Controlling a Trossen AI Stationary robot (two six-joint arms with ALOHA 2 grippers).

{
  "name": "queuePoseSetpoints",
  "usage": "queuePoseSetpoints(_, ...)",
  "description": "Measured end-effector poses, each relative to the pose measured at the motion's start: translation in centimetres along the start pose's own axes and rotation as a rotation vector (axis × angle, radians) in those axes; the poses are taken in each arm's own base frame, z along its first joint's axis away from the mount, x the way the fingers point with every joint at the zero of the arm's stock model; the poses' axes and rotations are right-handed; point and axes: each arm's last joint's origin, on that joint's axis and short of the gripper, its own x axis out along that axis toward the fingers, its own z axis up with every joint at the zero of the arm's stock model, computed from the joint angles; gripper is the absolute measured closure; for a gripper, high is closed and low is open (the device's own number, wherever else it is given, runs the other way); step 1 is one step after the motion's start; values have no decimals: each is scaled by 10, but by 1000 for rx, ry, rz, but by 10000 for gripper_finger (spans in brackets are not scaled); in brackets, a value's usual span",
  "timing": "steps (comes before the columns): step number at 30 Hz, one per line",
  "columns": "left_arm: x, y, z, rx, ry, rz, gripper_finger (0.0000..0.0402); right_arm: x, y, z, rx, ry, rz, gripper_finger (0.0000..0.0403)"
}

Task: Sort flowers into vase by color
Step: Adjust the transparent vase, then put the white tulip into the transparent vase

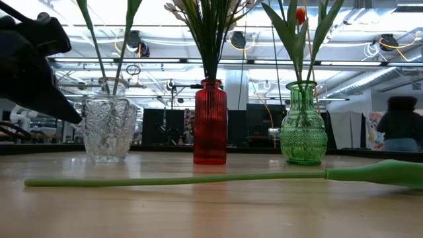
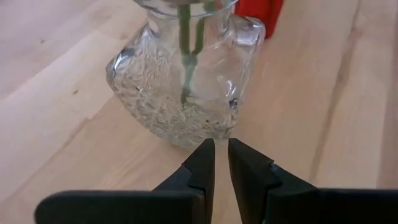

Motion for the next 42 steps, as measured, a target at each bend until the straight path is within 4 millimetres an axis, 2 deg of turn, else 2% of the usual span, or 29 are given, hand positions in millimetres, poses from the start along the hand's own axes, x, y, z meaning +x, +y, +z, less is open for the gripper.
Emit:
queuePoseSetpoints(6, 1, 1, -1, 30, 57, -14, 350, 0, 0, 0, 5, 0, 1, 403)
queuePoseSetpoints(11, -2, -2, -5, -15, 121, -61, 350, 0, 0, 0, 5, 0, 2, 403)
queuePoseSetpoints(14, -8, -8, -7, -29, 198, -127, 350, -1, 1, 0, 13, 0, 5, 403)
queuePoseSetpoints(18, -28, -27, -6, -8, 263, -256, 350, -5, 7, -3, 66, 13, 23, 403)
queuePoseSetpoints(20, -42, -39, -3, 18, 253, -330, 350, -11, 11, -7, 141, 46, 73, 403)
queuePoseSetpoints(24, -66, -63, 6, 50, 150, -518, 350, -25, 20, -11, 397, 88, 136, 403)
queuePoseSetpoints(28, -78, -77, 15, 61, -28, -623, 350, -26, 41, -17, 488, 126, 170, 399)
queuePoseSetpoints(33, -79, -83, 18, 177, -154, -625, 350, -6, 66, -27, 467, 174, 142, 358)
queuePoseSetpoints(38, -72, -92, 12, 232, -209, -604, 350, 43, 79, -33, 313, 195, 107, 302)
queuePoseSetpoints(42, -62, -100, 4, 238, -209, -595, 350, 87, 76, -35, 258, 200, 81, 279)
